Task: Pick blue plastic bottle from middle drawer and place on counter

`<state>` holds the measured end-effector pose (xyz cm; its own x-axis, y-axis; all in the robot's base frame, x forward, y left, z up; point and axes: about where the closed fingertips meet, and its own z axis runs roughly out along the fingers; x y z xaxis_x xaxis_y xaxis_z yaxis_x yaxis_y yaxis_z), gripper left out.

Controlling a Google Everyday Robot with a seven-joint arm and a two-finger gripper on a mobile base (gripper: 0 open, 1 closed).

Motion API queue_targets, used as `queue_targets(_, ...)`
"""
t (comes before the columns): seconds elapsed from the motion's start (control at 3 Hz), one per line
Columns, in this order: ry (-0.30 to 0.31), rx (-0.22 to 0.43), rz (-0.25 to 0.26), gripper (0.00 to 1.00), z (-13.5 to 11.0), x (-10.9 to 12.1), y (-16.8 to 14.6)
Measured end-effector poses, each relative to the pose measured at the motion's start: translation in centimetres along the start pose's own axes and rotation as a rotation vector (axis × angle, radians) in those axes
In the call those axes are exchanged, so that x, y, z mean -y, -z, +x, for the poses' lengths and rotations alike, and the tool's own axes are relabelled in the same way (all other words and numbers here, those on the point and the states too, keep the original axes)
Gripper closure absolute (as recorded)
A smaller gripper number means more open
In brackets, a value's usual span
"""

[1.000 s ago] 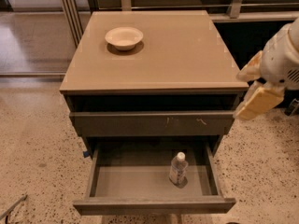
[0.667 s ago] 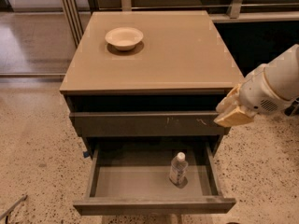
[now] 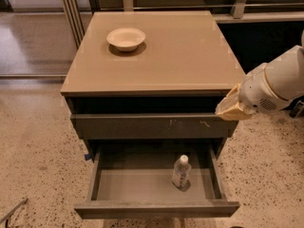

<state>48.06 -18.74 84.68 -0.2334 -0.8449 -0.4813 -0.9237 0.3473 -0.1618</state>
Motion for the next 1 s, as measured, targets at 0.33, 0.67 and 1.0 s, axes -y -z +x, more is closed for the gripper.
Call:
queue_targets(0.33,-0.001,-0.001,-0.004,1.0,0.8,-0.4,-1.1)
queue_targets(0.67,-0.009,0.027,-0.013,1.0,3.1,-1.6,-4.8)
queue_targets(1.0,-0.035,0.089,-0.025,1.0,5.6,-2.5,-10.3)
